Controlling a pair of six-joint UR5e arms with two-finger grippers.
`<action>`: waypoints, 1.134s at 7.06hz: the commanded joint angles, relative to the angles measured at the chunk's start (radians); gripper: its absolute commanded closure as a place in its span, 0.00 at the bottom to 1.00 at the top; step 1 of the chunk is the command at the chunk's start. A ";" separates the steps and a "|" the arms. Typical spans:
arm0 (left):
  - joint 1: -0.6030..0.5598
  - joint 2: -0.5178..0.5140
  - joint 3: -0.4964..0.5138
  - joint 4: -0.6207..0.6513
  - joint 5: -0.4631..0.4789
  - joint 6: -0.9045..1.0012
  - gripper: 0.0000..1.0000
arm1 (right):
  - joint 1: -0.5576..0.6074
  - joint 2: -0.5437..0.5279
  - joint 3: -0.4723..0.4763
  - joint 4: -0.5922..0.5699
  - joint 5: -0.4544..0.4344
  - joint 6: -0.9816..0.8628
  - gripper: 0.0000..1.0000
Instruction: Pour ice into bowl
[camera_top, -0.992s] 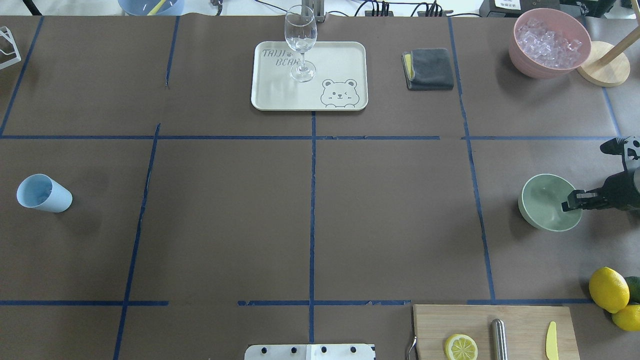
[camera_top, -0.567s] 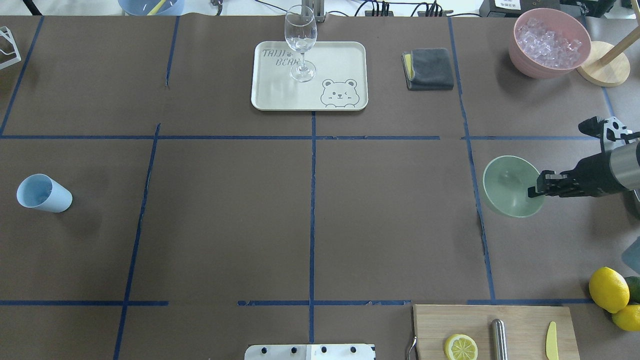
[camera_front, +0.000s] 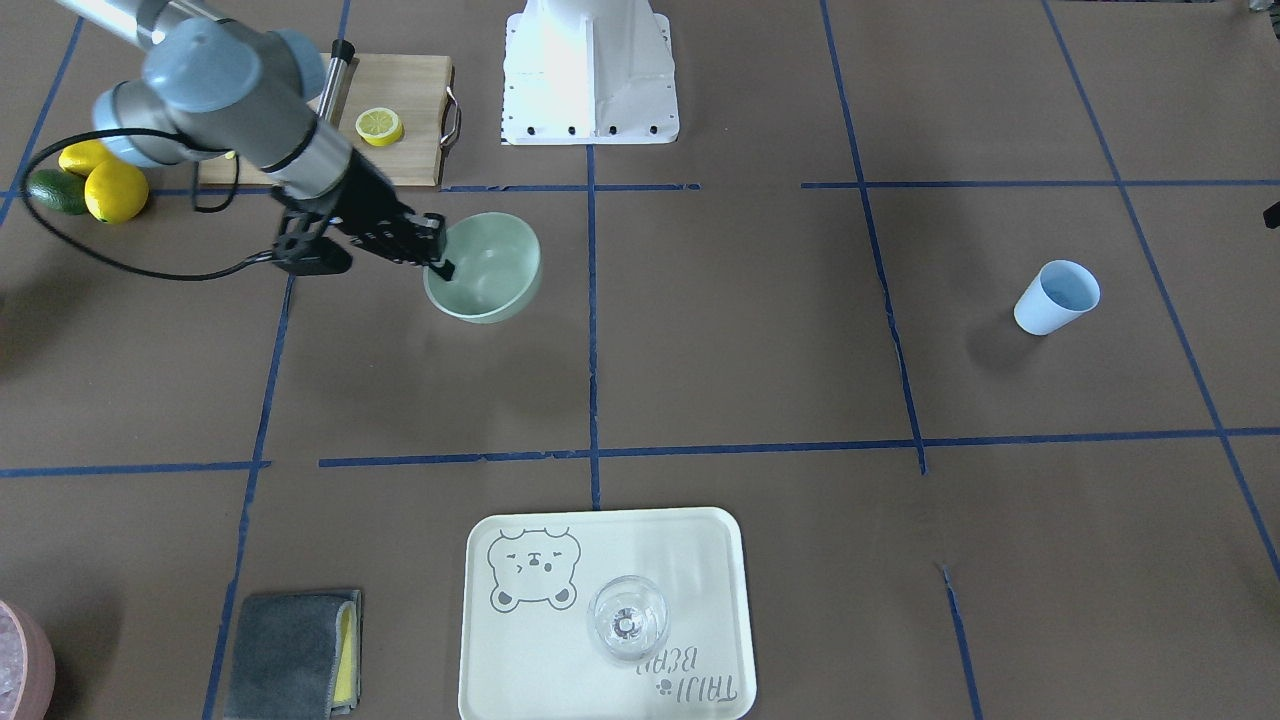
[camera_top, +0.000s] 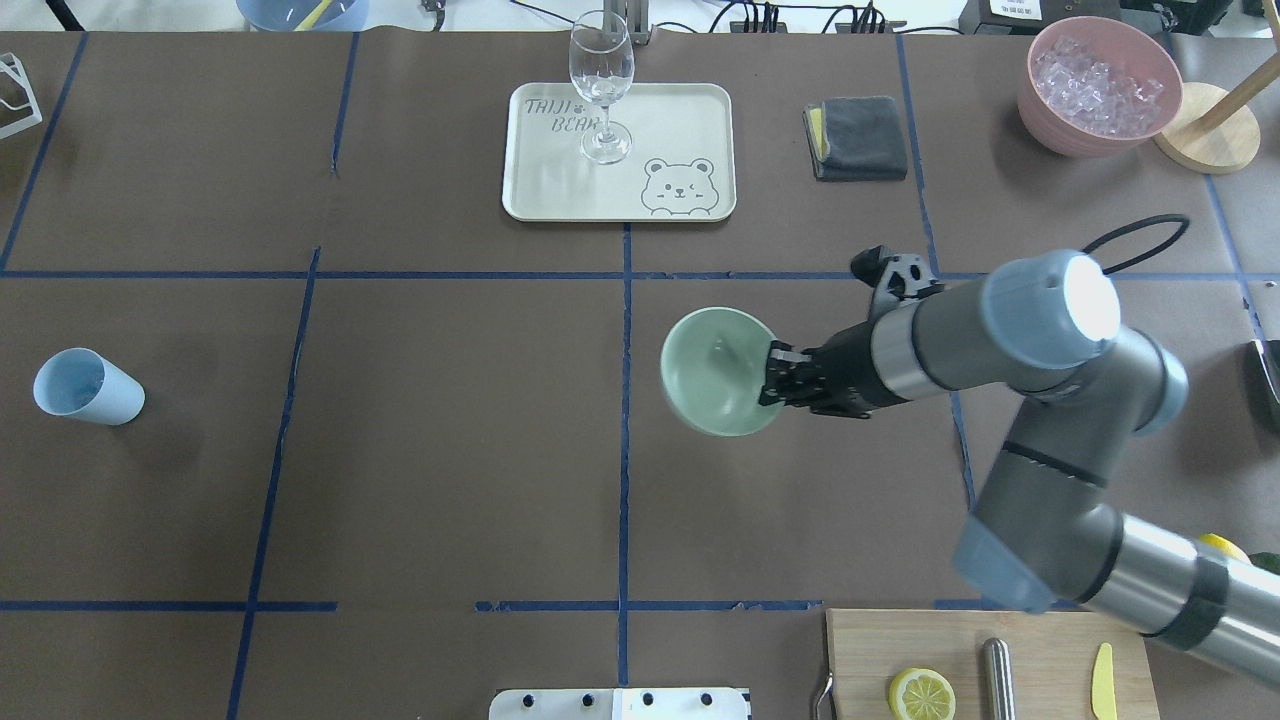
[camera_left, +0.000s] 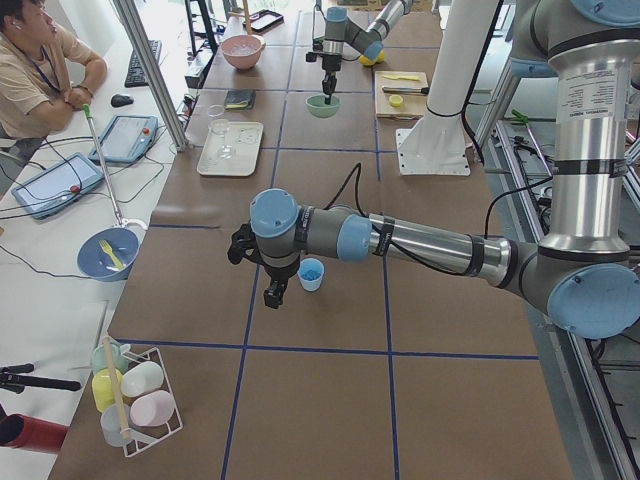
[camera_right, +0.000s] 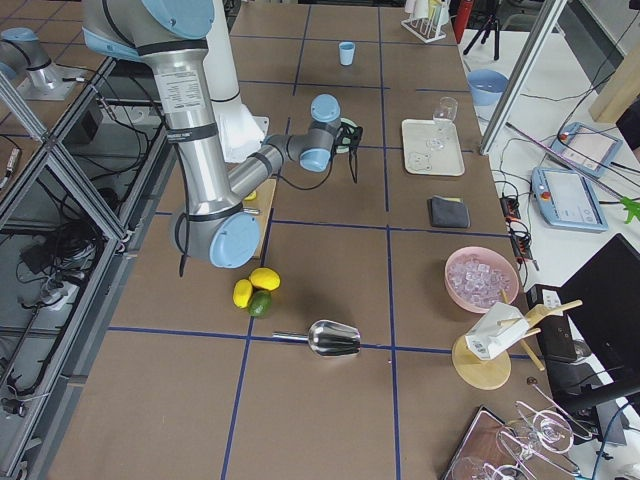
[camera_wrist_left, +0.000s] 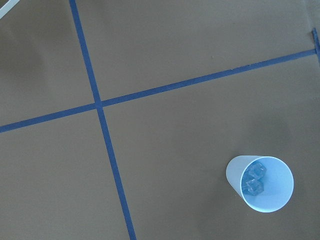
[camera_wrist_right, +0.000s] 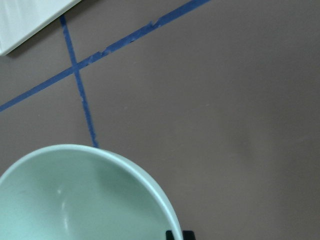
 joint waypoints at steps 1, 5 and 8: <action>0.002 -0.002 -0.001 -0.068 -0.003 0.003 0.00 | -0.137 0.250 -0.101 -0.190 -0.189 0.106 1.00; 0.010 0.006 0.007 -0.273 -0.001 -0.004 0.00 | -0.189 0.378 -0.326 -0.191 -0.241 0.119 1.00; 0.010 0.008 0.007 -0.305 0.000 -0.074 0.00 | -0.200 0.392 -0.335 -0.190 -0.241 0.123 0.47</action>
